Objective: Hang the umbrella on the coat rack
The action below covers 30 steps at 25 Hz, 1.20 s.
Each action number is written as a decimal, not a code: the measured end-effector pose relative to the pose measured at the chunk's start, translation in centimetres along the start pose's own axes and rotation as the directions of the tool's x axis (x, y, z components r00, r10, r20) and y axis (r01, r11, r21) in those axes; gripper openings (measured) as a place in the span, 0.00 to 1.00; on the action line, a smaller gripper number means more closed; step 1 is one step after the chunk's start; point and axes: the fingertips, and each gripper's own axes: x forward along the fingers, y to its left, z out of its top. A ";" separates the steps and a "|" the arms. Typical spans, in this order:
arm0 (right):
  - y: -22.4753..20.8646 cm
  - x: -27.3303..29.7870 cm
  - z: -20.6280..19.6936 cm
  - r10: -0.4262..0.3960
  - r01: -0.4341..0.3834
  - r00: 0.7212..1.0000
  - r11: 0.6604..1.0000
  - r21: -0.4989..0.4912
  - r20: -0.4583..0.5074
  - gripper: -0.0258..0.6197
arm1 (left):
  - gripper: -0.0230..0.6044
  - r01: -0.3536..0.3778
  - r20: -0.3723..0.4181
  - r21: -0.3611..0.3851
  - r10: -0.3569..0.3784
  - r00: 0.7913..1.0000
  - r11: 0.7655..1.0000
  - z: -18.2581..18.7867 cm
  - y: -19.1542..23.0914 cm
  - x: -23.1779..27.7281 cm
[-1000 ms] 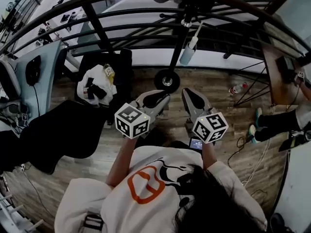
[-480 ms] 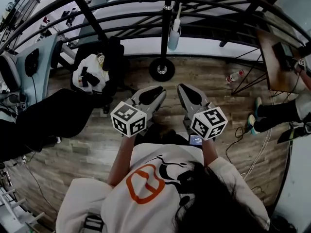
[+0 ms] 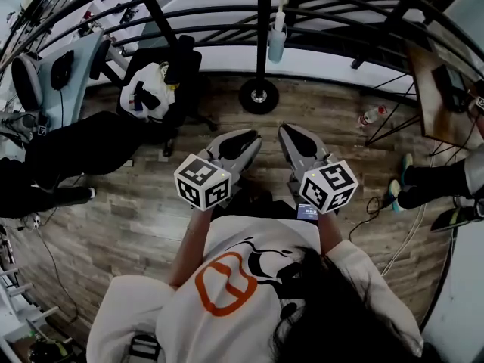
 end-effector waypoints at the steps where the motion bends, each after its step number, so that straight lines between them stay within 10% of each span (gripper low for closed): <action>1: 0.2 -0.5 -0.1 0.006 -0.006 1.000 1.000 -0.005 -0.002 0.05 | 0.11 -0.007 -0.001 0.001 0.007 1.000 1.000 -0.3 -0.5 -0.2; 30: 1.2 -4.0 -0.4 0.019 -0.018 1.000 0.996 -0.086 0.002 0.05 | 0.11 -0.036 0.015 0.026 0.036 0.999 0.999 -1.3 -4.0 -1.1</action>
